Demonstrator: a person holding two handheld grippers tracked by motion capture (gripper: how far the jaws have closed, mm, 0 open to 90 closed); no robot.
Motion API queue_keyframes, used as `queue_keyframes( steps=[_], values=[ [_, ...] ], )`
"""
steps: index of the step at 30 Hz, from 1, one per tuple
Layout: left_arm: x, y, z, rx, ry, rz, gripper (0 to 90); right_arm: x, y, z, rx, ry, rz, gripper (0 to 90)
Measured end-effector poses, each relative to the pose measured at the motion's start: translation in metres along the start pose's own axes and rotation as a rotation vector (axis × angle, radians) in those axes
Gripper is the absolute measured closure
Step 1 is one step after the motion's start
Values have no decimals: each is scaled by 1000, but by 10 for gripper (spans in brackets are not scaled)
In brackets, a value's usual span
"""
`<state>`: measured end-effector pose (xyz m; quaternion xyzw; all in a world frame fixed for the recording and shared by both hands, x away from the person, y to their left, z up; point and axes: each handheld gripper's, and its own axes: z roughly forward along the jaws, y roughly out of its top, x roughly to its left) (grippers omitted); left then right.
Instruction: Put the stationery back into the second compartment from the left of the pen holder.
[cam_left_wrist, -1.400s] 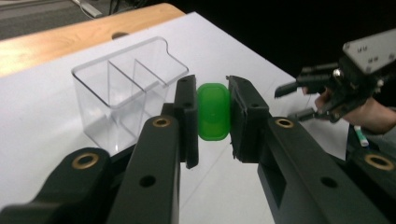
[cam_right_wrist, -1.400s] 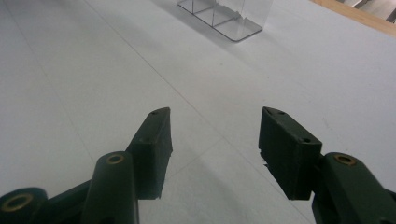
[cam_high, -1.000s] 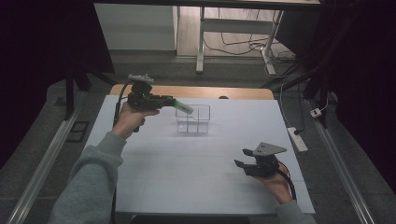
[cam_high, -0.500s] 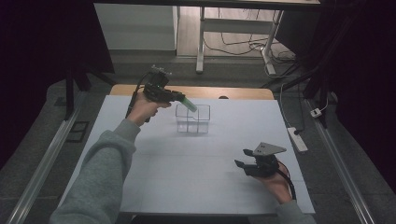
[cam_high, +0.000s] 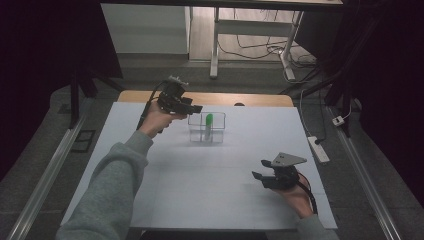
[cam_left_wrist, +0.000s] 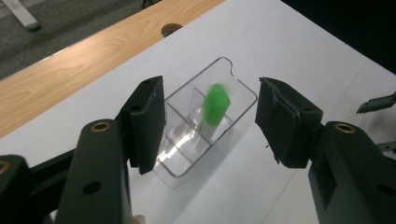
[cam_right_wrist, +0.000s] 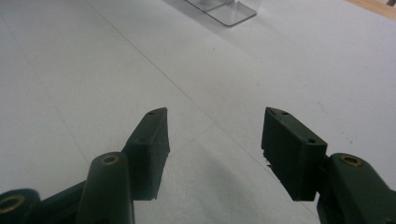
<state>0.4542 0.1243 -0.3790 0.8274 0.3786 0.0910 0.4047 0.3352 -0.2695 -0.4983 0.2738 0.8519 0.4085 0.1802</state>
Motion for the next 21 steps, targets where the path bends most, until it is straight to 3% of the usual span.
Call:
queue_keyframes(
  steps=[5, 10, 21],
  values=[
    [2, -26, -12, -27, -12, -2, 420, -1, -1, -2, -4, -5, 2, 410],
    [-2, -63, -29, -51, -38, 16, 434, -2, -2, -3, -4, -1, 3, 408],
    [-7, -149, -55, -79, 4, -3, 452, -2, -6, -5, -3, 4, -1, 403]
  ],
)
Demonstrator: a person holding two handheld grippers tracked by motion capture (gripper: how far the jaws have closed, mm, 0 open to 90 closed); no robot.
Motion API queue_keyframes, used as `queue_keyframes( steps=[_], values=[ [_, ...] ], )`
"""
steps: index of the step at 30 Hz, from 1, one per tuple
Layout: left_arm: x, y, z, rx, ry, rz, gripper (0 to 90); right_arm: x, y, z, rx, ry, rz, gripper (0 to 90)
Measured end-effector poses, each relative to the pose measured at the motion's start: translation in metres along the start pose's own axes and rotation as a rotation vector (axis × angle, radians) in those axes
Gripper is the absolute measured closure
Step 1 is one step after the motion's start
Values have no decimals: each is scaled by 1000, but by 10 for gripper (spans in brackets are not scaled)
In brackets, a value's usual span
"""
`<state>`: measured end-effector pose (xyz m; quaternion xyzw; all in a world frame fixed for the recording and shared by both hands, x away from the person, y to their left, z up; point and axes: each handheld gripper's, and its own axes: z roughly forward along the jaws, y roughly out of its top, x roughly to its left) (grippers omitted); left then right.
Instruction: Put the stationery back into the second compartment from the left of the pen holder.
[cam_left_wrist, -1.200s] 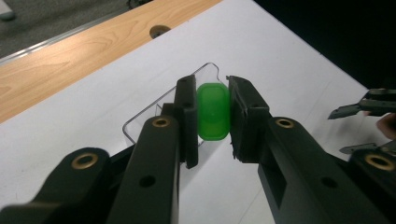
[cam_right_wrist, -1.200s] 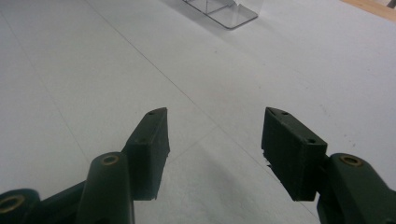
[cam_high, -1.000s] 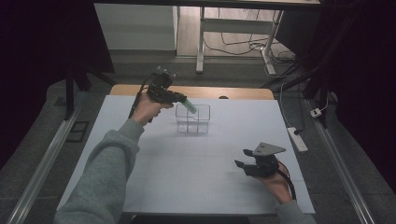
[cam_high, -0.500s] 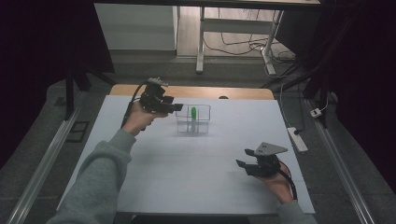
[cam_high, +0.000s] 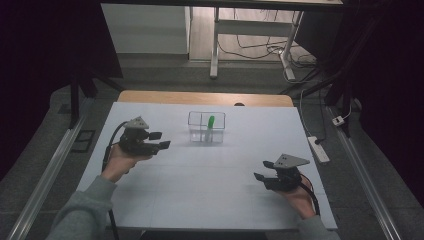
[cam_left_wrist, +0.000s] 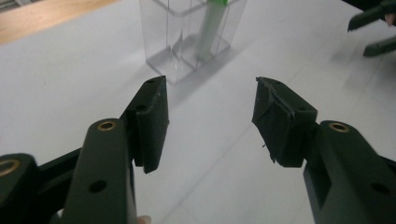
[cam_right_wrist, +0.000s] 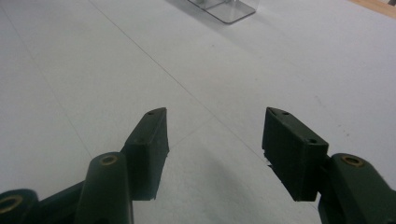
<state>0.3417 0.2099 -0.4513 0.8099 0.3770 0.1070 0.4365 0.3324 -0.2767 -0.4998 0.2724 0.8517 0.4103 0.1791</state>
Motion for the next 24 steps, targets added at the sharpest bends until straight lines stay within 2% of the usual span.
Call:
queue_keyframes(
  steps=[6, 10, 13, 17, 24],
  values=[
    [-7, -27, -10, -9, 24, 3, 453, -5, -5, -2, 7, -10, 18, 403],
    [-12, -45, -11, 6, 43, 7, 445, -5, -6, -4, 0, -18, 18, 403],
    [-15, -55, -11, 4, 35, -5, 443, -7, -7, -5, -12, -16, 20, 403],
    [-15, -63, -10, 17, 44, -5, 437, -7, -6, -7, -13, -18, 18, 403],
    [-15, -66, -9, 23, 52, -7, 417, -7, -6, -8, -16, -19, 18, 403]
  ],
)
